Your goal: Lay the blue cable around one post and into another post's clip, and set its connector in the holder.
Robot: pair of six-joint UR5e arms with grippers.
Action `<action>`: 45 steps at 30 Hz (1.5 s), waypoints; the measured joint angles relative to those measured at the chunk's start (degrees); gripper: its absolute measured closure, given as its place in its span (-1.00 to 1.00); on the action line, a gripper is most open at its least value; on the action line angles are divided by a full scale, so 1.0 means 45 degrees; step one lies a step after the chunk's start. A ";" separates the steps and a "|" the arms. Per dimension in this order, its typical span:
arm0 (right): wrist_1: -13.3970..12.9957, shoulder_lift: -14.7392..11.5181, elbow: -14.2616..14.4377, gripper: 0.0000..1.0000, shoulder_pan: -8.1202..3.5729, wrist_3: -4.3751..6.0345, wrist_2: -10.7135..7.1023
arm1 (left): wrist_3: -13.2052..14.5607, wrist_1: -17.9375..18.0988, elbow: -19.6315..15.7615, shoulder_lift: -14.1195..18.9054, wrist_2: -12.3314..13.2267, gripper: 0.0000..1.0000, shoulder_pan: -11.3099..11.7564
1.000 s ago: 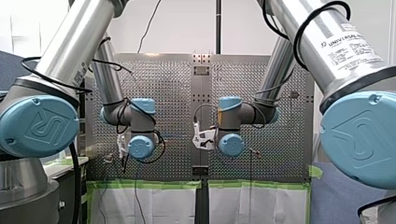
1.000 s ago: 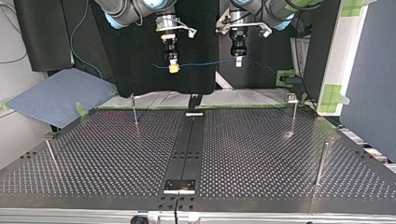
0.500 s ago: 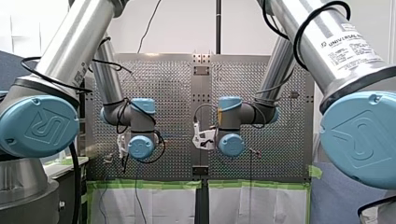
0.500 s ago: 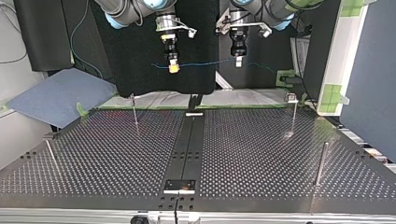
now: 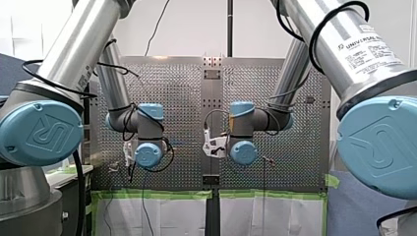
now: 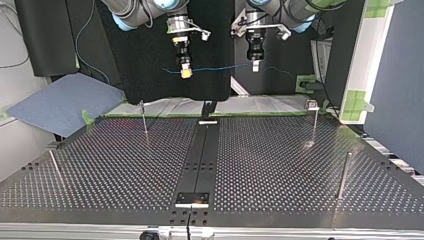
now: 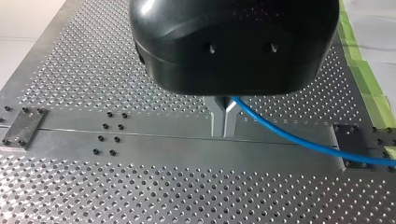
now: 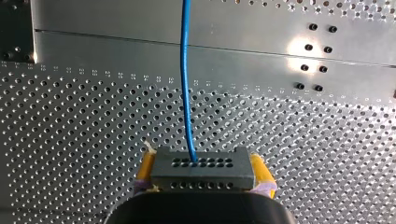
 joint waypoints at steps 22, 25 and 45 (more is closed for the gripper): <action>0.0000 -0.0019 -0.0001 1.00 0.0000 0.0001 0.0001 | 0.0039 0.0098 0.0039 -0.1508 0.0001 1.00 0.0137; 0.0000 -0.0019 -0.0001 1.00 0.0000 0.0001 0.0001 | 0.0039 0.0098 0.0039 -0.1520 0.0001 1.00 0.0137; 0.1247 0.1628 -0.0486 1.00 0.1432 0.1084 -0.0193 | 0.0039 0.0098 0.0039 -0.1525 0.0001 1.00 0.0137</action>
